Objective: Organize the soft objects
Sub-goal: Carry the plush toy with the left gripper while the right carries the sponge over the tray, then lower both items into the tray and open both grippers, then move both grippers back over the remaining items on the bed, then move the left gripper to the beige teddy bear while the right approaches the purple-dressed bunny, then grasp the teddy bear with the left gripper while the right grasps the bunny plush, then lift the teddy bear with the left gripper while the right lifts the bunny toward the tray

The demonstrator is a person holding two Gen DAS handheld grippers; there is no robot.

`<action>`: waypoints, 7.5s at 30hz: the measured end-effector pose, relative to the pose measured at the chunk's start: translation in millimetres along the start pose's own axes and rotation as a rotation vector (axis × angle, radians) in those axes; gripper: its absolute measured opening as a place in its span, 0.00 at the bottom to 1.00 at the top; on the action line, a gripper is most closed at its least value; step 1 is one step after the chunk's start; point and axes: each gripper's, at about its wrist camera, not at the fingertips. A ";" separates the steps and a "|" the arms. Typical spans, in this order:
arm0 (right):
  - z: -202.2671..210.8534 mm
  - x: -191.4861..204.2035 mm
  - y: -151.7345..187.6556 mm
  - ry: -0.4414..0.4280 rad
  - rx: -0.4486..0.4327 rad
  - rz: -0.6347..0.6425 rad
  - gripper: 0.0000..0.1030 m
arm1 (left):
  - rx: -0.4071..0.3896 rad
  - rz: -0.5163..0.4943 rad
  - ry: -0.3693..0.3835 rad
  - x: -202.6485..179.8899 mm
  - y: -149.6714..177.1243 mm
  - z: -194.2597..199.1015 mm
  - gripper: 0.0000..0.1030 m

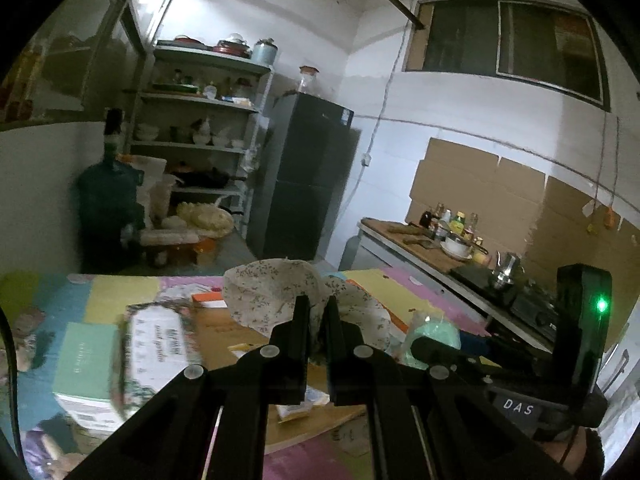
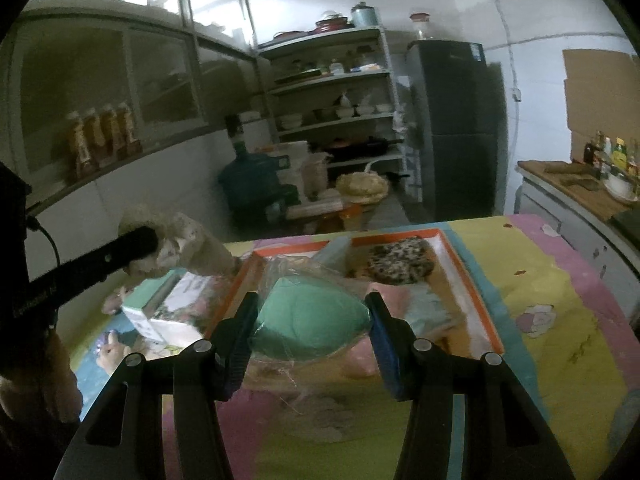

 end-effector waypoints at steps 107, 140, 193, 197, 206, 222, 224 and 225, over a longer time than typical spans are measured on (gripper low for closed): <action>-26.7 -53.0 9.0 0.041 0.056 -0.117 0.72 | 0.117 -0.036 -0.116 0.1 36.0 -14.2 0.42; -28.0 88.7 5.4 -0.167 0.072 0.025 0.72 | 0.020 0.028 -0.298 78.9 25.0 99.0 0.43; -113.9 268.8 110.4 -0.622 0.412 0.376 0.53 | 0.236 -0.169 -0.257 258.4 5.9 99.2 0.43; -98.6 250.7 101.2 -0.633 0.381 0.309 0.53 | 0.337 -0.247 -0.223 277.4 12.7 72.5 0.43; -94.9 218.6 93.1 -0.632 0.386 0.223 0.53 | 0.471 -0.334 -0.236 295.2 39.0 41.7 0.43; -92.0 197.9 95.9 -0.619 0.371 0.148 0.53 | 0.396 -0.258 -0.367 299.8 39.6 54.3 0.27; -91.2 199.4 94.7 -0.620 0.368 0.151 0.53 | 0.379 -0.235 -0.359 298.1 36.5 57.3 0.27; -90.3 199.7 94.1 -0.621 0.365 0.152 0.53 | 0.365 -0.222 -0.356 294.9 35.5 60.9 0.27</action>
Point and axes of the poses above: each gripper's, at about its wrist camera, not at the fingertips, and z roughly against the way its jaws point, x to its left, y to its underside, and after that the axes turned 12 degrees about -x, right-handed
